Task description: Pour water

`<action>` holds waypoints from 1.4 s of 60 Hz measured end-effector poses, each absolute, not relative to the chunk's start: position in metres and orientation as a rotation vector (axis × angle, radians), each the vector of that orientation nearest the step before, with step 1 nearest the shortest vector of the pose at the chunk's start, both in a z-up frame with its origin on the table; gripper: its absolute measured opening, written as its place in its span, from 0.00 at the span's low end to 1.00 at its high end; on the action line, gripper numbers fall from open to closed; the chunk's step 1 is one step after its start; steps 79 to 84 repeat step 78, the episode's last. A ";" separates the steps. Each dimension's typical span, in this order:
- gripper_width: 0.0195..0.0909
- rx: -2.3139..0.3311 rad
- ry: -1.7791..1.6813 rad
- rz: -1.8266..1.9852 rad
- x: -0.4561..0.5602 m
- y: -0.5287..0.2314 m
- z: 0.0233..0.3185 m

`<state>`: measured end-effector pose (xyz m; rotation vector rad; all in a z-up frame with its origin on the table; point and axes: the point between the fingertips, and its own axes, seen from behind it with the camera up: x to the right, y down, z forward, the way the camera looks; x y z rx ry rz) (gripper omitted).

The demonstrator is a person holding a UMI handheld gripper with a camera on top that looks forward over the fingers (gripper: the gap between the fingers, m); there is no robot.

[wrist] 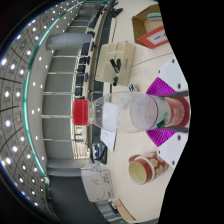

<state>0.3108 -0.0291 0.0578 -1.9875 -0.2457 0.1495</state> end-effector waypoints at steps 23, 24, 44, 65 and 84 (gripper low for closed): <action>0.91 -2.063 -0.160 0.098 0.323 -0.049 0.059; 0.92 -2.067 -0.153 0.084 0.327 -0.053 0.061; 0.93 -2.189 0.009 -0.057 0.296 -0.187 0.159; 0.93 -2.214 0.013 -0.116 0.205 -0.312 0.215; 0.93 -2.228 0.010 -0.121 0.186 -0.331 0.222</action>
